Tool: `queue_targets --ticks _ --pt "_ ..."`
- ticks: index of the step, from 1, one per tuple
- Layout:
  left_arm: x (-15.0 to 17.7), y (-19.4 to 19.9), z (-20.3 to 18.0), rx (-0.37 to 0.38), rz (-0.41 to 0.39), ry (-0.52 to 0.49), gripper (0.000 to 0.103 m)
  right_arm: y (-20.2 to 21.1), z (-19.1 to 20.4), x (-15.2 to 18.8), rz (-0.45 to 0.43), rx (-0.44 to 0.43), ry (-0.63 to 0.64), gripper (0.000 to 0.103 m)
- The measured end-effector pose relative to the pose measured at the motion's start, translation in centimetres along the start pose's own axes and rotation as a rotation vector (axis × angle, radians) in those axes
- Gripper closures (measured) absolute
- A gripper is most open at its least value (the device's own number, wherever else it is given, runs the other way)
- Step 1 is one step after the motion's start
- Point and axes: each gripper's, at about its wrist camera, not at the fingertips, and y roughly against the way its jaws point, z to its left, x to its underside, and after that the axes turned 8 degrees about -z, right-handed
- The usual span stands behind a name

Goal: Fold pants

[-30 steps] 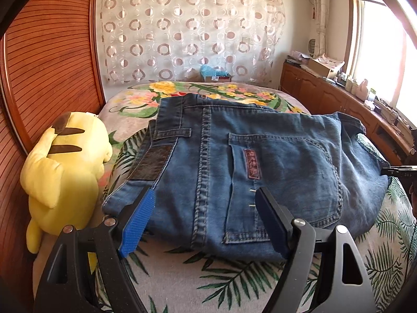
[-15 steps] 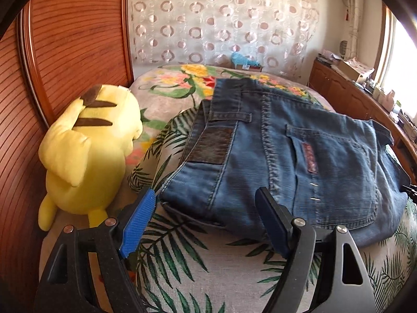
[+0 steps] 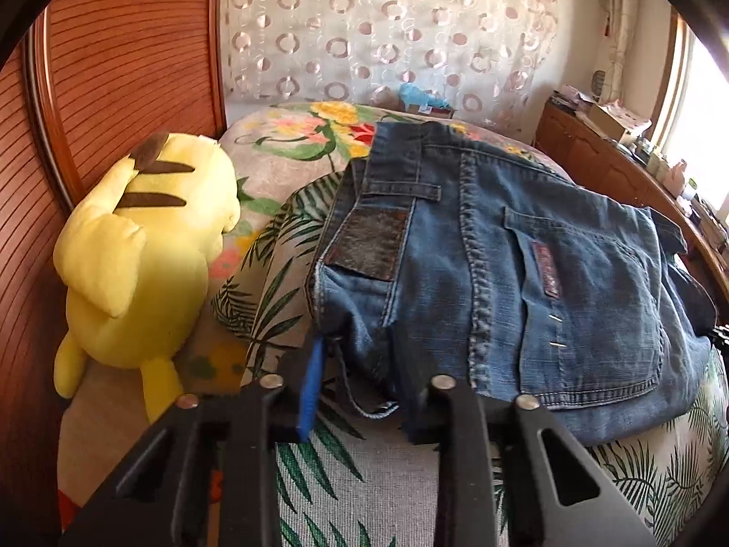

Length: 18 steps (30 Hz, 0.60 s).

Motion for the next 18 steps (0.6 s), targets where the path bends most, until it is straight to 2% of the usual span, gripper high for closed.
queue_targets --ticks 3,8,14,18 --pt "-0.4 0.9 -0.4 -0.006 -0.036 -0.014 0.085 0.2 -0.8 -0.1 -0.014 -0.027 -0.021 0.089" --pt "-1.6 4.4 -0.9 -0.007 -0.156 -0.009 0.087 2.1 -1.0 -0.4 -0.092 -0.011 -0.028 0.090" --pt "-1.9 9.4 -2.2 0.007 -0.251 -0.058 0.088 6.6 -0.9 -1.0 -0.196 0.020 -0.020 0.091" --pt "-0.7 12.4 -2.2 0.024 -0.282 -0.050 0.088 10.0 -0.7 0.1 -0.233 0.020 -0.012 0.091"
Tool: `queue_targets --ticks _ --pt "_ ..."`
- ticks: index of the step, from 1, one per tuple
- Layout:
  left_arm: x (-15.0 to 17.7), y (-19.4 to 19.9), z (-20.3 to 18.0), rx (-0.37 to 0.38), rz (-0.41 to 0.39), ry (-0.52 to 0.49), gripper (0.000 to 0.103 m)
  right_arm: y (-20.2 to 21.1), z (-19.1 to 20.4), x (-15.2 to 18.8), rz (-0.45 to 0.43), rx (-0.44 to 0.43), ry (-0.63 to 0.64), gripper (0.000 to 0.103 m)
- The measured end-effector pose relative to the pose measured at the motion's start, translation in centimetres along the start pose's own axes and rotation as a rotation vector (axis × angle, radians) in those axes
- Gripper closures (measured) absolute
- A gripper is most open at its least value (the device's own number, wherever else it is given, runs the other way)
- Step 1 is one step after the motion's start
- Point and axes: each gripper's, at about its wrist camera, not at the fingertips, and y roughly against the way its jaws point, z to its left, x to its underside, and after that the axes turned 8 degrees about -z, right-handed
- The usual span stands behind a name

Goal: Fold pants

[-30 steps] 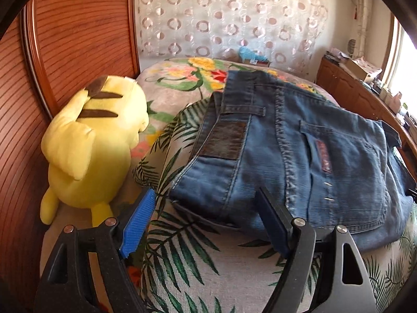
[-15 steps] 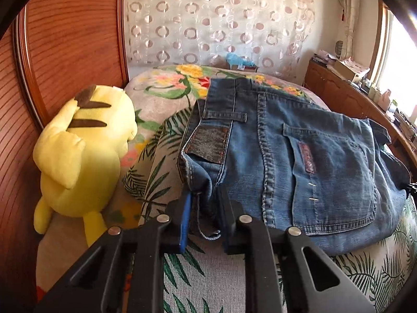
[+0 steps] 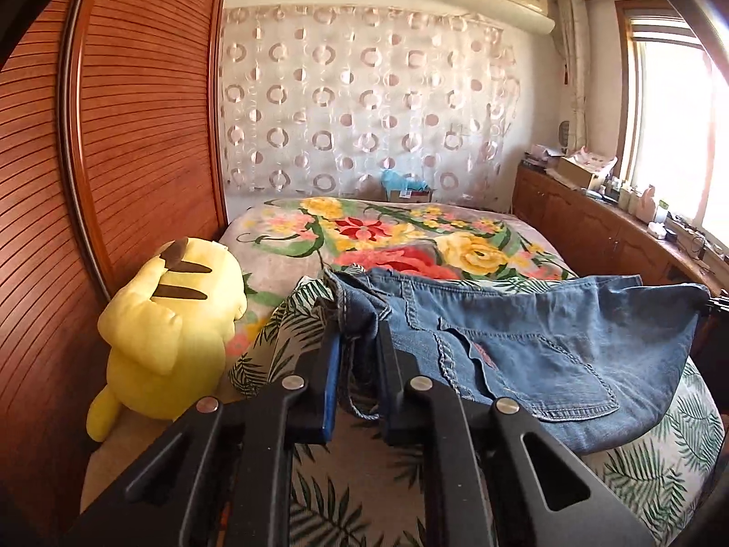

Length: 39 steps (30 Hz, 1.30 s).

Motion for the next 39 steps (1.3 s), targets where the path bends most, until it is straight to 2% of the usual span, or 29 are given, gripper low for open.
queue_targets --ticks 10,15,22,30,35,37,39 --pt "3.6 7.7 0.5 0.036 -0.011 0.057 0.088 9.6 -0.6 6.0 -0.028 -0.008 -0.033 0.091" --pt "6.6 9.4 0.6 0.036 0.058 0.066 0.088 13.0 -0.8 9.2 -0.008 -0.035 -0.067 0.091" --pt "10.2 8.2 0.4 0.003 0.164 0.062 0.086 12.0 -1.7 13.0 0.096 -0.053 -0.126 0.090" --pt "10.6 8.8 0.4 -0.013 0.170 0.039 0.072 11.0 -2.6 12.6 0.113 -0.058 -0.177 0.088" --pt "10.2 9.6 0.5 -0.014 0.161 0.030 0.071 11.1 -1.4 12.5 0.106 -0.045 -0.183 0.083" --pt "10.0 10.0 0.3 0.006 0.157 0.023 0.059 11.4 -1.3 12.4 0.103 -0.035 -0.180 0.080" --pt "9.7 10.1 -0.2 0.022 0.153 0.013 0.059 11.8 -1.2 12.3 0.092 -0.030 -0.183 0.079"
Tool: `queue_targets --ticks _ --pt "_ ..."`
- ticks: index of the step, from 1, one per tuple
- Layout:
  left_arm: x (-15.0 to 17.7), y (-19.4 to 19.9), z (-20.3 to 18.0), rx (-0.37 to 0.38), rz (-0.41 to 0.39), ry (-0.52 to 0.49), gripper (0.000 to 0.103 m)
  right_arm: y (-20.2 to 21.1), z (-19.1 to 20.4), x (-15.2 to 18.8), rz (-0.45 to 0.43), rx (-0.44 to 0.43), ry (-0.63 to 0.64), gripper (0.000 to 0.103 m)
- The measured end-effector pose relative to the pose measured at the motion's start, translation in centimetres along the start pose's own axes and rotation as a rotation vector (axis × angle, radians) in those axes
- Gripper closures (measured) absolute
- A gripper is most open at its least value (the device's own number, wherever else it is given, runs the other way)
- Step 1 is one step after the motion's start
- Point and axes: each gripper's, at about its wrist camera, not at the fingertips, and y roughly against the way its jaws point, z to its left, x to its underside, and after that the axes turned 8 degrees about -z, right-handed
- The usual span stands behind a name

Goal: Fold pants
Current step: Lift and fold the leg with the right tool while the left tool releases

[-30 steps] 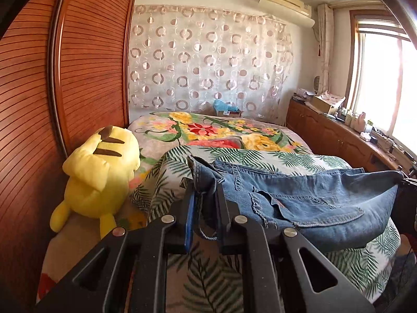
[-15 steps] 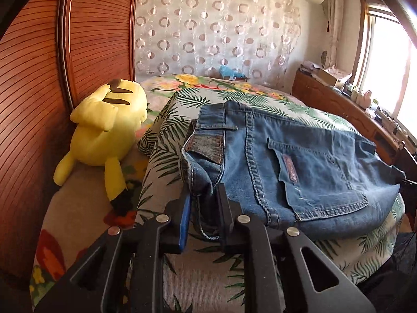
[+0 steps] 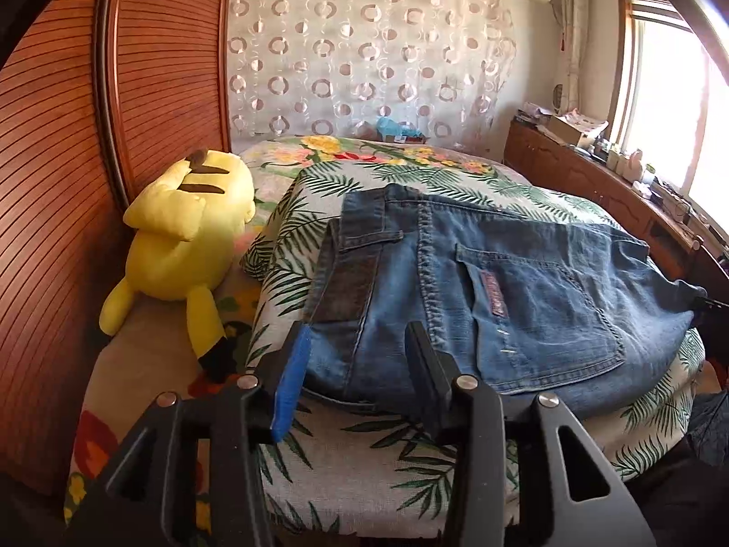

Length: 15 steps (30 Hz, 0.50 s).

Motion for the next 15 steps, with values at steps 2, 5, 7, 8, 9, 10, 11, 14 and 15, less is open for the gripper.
queue_targets --ticks 2,5,7,8,9,10,11,14,15 --pt "-0.1 0.1 -0.7 0.013 -0.004 -0.010 0.045 0.4 0.2 -0.1 -0.013 0.005 0.005 0.078" --pt "-0.4 0.3 -1.9 0.062 -0.024 -0.014 0.020 0.9 0.7 -0.2 -0.030 0.002 0.018 0.077" --pt "-0.7 0.0 -2.9 0.085 -0.019 -0.025 0.019 1.2 1.1 -0.3 -0.039 -0.001 0.029 0.077" --pt "-0.8 -0.2 -3.4 0.094 -0.018 -0.030 0.019 1.2 1.2 -0.3 -0.042 -0.003 0.032 0.075" --pt "-0.9 -0.3 -3.9 0.100 -0.022 -0.033 0.019 1.3 1.4 -0.2 -0.044 -0.006 0.034 0.073" --pt "-0.9 -0.4 -4.5 0.106 -0.027 -0.036 0.019 1.3 1.5 -0.1 -0.043 -0.010 0.037 0.071" --pt "-1.0 -0.5 -5.2 0.114 -0.026 -0.043 0.019 1.2 1.6 0.0 -0.040 -0.011 0.041 0.070" --pt "-1.1 -1.2 -7.3 0.149 -0.017 -0.069 0.019 0.9 1.7 0.2 -0.029 -0.004 0.049 0.070" --pt "-1.1 -1.5 -7.9 0.158 -0.014 -0.076 0.019 0.7 1.6 0.2 -0.026 -0.002 0.046 0.070"
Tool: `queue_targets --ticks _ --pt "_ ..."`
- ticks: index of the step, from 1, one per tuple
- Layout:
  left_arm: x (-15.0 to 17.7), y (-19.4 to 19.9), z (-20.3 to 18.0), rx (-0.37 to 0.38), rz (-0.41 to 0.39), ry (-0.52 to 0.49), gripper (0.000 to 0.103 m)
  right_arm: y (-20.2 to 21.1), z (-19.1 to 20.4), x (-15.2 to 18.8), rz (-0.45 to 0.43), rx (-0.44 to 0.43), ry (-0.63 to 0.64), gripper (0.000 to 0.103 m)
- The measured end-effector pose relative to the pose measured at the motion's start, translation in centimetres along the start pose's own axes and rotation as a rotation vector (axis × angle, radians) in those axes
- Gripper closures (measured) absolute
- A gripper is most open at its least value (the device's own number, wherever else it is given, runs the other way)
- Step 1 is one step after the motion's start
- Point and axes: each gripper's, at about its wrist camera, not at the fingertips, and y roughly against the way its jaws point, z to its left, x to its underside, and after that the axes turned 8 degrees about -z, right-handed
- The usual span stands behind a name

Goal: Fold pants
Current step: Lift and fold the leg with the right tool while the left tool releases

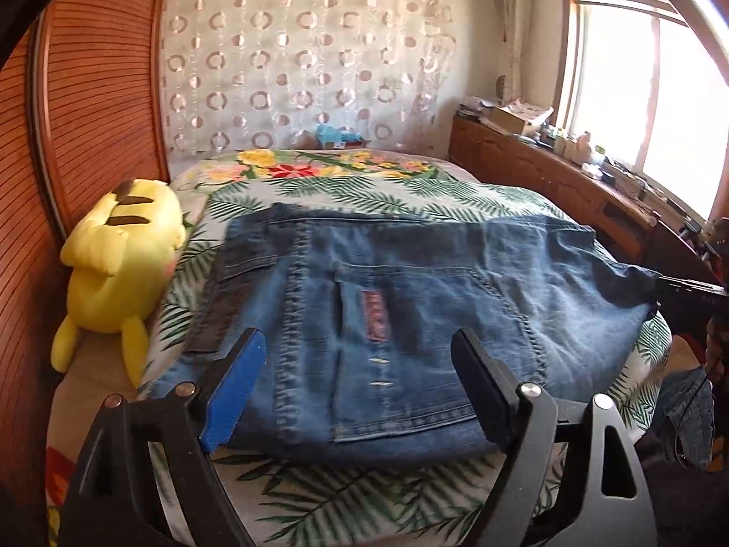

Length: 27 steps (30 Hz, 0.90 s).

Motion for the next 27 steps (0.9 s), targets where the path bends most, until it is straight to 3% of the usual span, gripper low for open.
queue_targets --ticks 6,16,20,22,27 --pt "-0.1 -1.9 -3.2 0.063 0.023 -0.049 0.019 -0.5 -0.4 -0.2 0.016 0.018 -0.008 0.070" --pt "-0.1 -2.3 -4.8 0.072 0.028 -0.068 0.019 -1.2 -1.5 0.0 0.038 0.009 -0.019 0.070" --pt "0.0 -2.3 -4.9 0.073 0.031 -0.064 0.019 -1.5 -1.5 -0.1 0.044 0.012 -0.011 0.093" --pt "0.0 -2.2 -4.9 0.068 0.028 -0.069 0.019 -1.0 -1.7 -0.4 0.004 0.026 -0.025 0.098" --pt "0.0 -1.8 -4.9 0.063 0.020 -0.067 0.019 0.5 -0.7 -2.5 -0.061 -0.009 -0.001 0.098"
